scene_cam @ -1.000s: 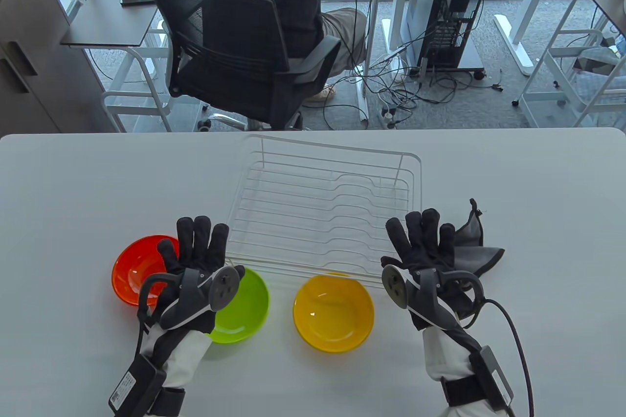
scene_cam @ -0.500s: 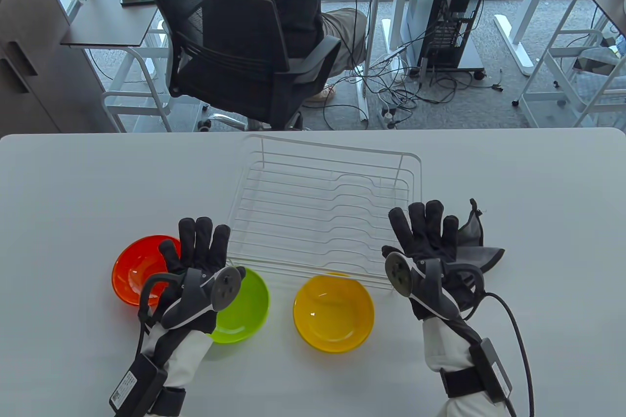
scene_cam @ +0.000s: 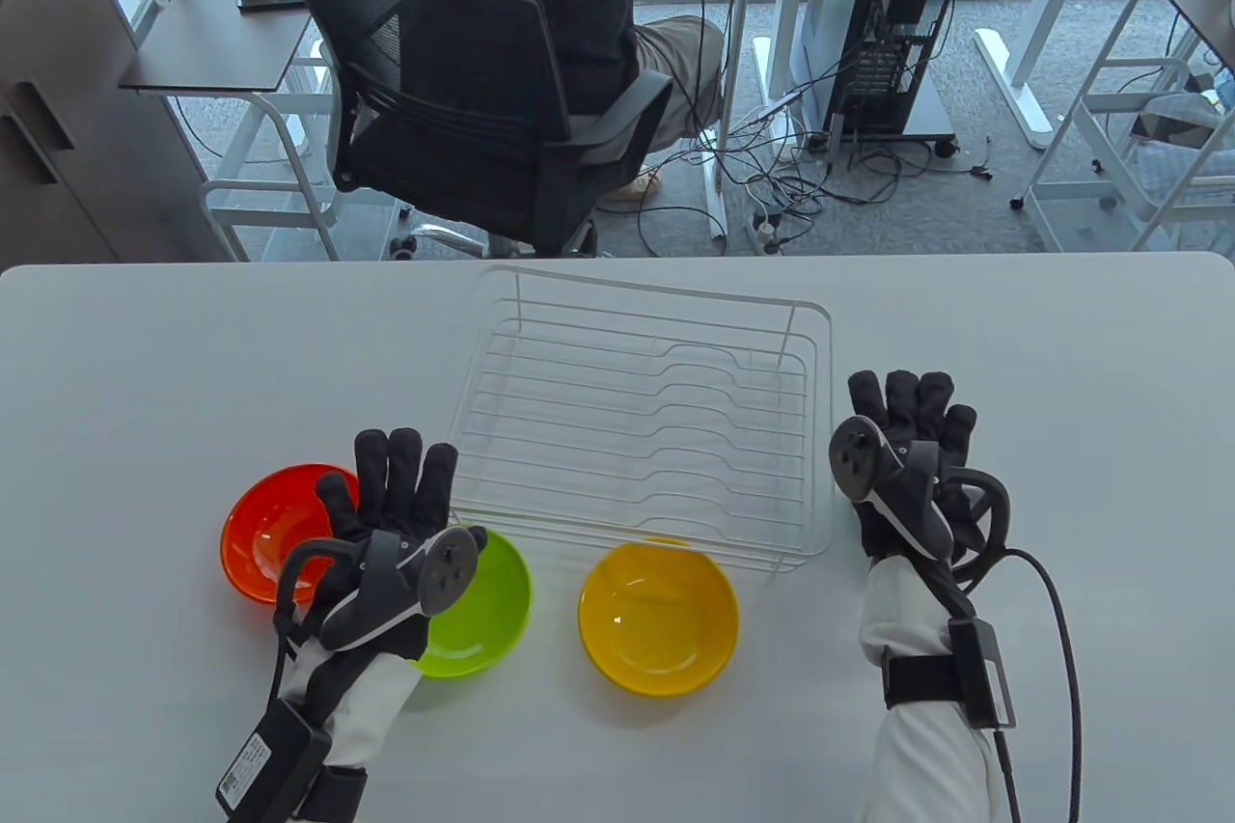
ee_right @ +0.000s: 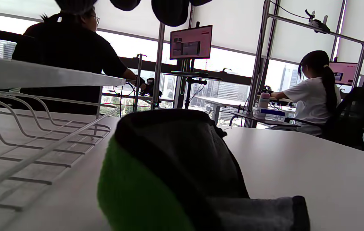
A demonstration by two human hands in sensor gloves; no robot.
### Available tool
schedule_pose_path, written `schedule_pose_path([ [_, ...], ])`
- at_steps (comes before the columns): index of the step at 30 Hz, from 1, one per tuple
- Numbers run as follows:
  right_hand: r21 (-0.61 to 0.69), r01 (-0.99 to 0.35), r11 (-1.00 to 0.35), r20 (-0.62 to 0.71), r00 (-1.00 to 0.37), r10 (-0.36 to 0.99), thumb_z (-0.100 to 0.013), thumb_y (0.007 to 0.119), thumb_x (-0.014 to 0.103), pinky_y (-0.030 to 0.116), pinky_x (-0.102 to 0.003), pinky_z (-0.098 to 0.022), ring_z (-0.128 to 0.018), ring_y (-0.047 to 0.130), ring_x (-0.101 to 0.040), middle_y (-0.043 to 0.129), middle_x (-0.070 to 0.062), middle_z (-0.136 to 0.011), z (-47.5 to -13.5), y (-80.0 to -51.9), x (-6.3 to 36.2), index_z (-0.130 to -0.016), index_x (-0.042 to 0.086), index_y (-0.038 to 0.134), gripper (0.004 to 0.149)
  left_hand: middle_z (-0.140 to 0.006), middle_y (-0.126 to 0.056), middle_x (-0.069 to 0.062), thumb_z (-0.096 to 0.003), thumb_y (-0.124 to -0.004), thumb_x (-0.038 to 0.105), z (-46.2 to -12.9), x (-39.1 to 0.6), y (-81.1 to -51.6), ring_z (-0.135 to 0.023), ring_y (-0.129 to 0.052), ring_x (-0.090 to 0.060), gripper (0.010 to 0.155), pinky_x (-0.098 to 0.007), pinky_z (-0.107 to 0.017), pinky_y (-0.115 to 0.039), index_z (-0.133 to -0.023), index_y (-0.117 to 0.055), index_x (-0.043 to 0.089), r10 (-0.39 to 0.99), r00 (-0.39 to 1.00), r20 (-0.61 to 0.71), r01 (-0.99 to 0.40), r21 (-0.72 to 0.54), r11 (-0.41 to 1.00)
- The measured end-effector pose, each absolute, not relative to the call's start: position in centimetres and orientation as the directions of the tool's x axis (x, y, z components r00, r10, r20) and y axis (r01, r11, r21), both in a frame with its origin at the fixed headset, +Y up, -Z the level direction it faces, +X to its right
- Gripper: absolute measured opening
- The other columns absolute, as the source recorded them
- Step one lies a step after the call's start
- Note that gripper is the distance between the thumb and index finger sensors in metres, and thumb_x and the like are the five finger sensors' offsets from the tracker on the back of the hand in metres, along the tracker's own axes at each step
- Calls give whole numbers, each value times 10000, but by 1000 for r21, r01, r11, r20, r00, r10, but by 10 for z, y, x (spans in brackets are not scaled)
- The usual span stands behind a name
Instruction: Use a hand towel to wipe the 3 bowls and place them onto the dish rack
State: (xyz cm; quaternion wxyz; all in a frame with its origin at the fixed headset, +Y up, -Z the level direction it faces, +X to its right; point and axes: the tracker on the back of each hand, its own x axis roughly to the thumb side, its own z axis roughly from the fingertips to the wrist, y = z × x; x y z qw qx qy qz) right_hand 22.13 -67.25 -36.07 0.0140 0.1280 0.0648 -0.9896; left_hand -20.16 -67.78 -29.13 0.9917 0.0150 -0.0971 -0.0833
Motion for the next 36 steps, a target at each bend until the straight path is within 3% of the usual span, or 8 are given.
schedule_pose_path([
  [4, -31, 8, -999, -293, -956, 1, -461, 661, 501, 366, -523, -775, -1098, 391, -318, 479, -32, -1157, -360, -699, 241, -1070, 366, 408, 673, -1213, -139, -269, -560, -519, 610, -291, -198, -678, -1089, -61, -527, 851, -780, -696, -296, -1155, -144, 129, -177, 963, 201, 170, 51, 984],
  [11, 360, -157, -920, -408, -913, -4, -406, 724, 545, 368, -570, -774, -1093, 332, -426, 287, -118, -1183, -361, -739, 263, -1087, 340, 211, 877, -1214, -150, -270, -560, -520, 610, -291, -200, -679, -1092, -73, -529, 850, -779, -696, -308, -1155, -148, 131, -171, 964, 201, 168, 35, 985],
  [16, 465, -195, -864, -413, -911, -17, -404, 793, 483, 415, -561, -777, -1082, 405, -443, 340, -128, -1179, -361, -750, 264, -1088, 310, 203, 920, -1215, -157, -273, -560, -520, 608, -292, -204, -680, -1093, -81, -534, 849, -779, -696, -315, -1155, -147, 130, -161, 968, 191, 160, 18, 987],
  [22, 440, 14, -898, -321, -931, -172, -368, 840, 435, 643, -513, -691, -906, 728, -415, 603, -187, -1043, -362, -748, 252, -1101, 195, 375, 901, -1217, -167, -274, -561, -521, 607, -293, -204, -681, -1096, -95, -537, 850, -777, -697, -325, -1155, -148, 128, -148, 970, 191, 146, 22, 989],
  [26, 361, 119, -925, -277, -933, -229, -359, 865, 393, 789, -429, -553, -711, 917, -275, 806, -101, -863, -362, -747, 248, -1035, 200, 590, 754, -1220, -185, -280, -559, -523, 608, -293, -206, -681, -1101, -117, -545, 852, -777, -698, -334, -1157, -151, 129, -130, 973, 190, 127, 29, 991],
  [31, 242, 96, -966, -294, -941, -167, -371, 871, 371, 832, -409, -455, -575, 980, -240, 893, -69, -743, -360, -735, 254, -924, 222, 763, 582, -1225, -248, -291, -558, -530, 606, -296, -213, -679, -1114, -200, -565, 849, -775, -694, -394, -1164, -175, 130, -79, 983, 165, 74, 37, 997],
  [36, 71, 21, -997, -320, -947, -43, -369, 875, 370, 839, -409, -444, -568, 992, -252, 902, -67, -745, -353, -709, 255, -909, 245, 782, 562, -1227, -321, -287, -558, -541, 593, -299, -228, -676, -1121, -305, -573, 842, -763, -686, -464, -1169, -206, 119, 6, 993, 118, -8, 22, 1000],
])
